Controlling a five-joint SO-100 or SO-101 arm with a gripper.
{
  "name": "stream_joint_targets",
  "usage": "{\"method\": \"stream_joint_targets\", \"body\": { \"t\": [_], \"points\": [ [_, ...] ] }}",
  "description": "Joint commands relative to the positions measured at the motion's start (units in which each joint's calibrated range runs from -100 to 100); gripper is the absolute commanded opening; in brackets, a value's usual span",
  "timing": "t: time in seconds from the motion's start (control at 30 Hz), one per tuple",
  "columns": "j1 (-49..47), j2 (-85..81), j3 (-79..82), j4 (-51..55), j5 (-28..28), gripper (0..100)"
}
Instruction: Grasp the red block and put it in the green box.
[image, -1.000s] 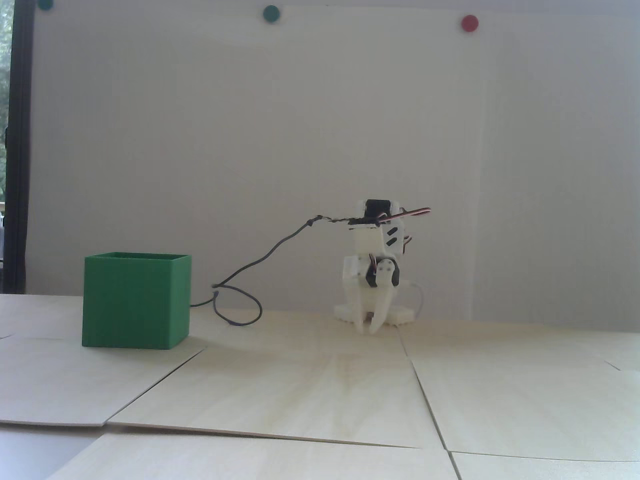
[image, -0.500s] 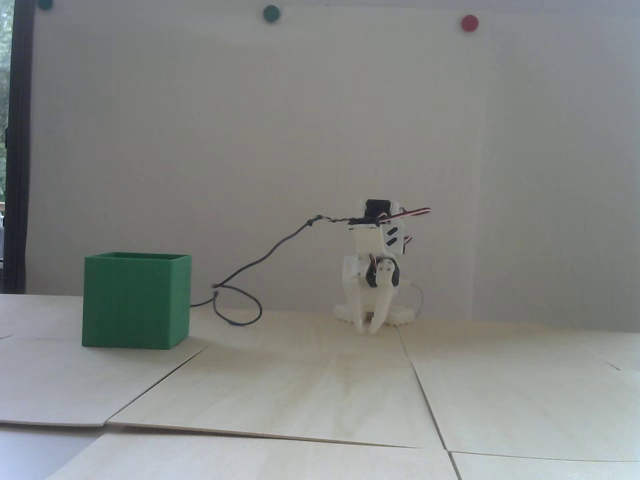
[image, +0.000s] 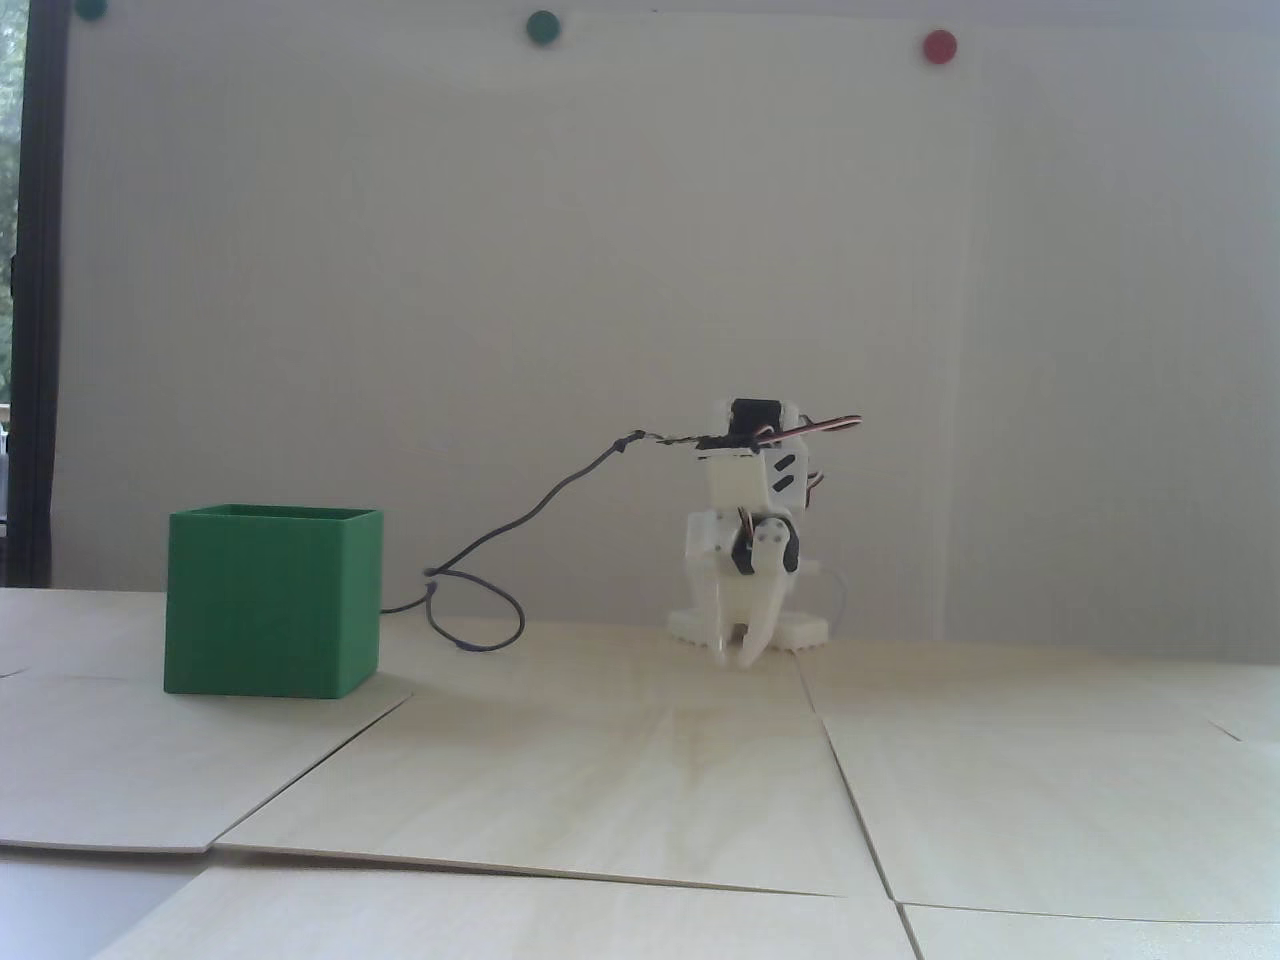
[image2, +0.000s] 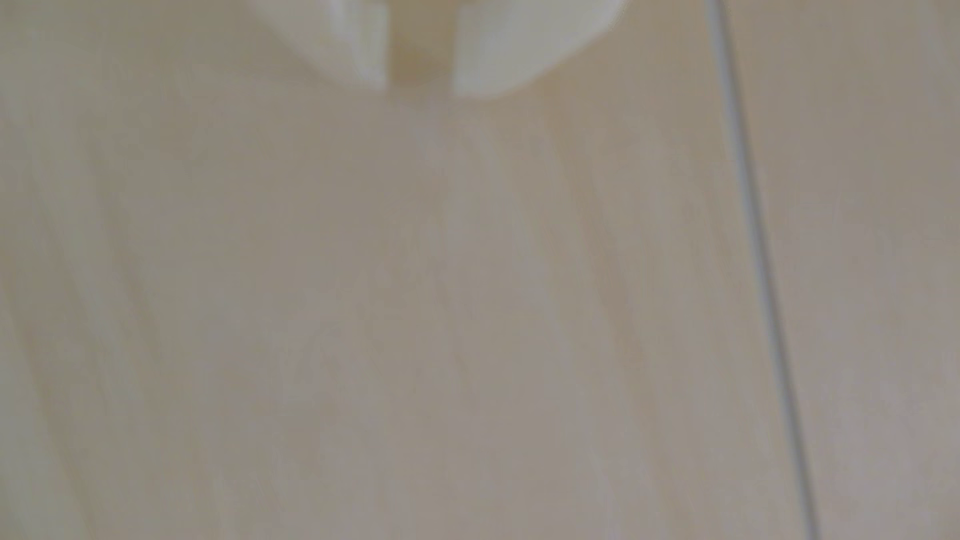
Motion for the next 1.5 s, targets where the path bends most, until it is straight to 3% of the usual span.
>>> {"method": "stream_joint_targets", "body": {
  "t": [0.0, 1.47],
  "points": [
    [-0.28, -0.29, 0.99, 0.73, -0.28, 3],
    [-0.28, -0.29, 0.99, 0.73, -0.28, 3]
  ]
}}
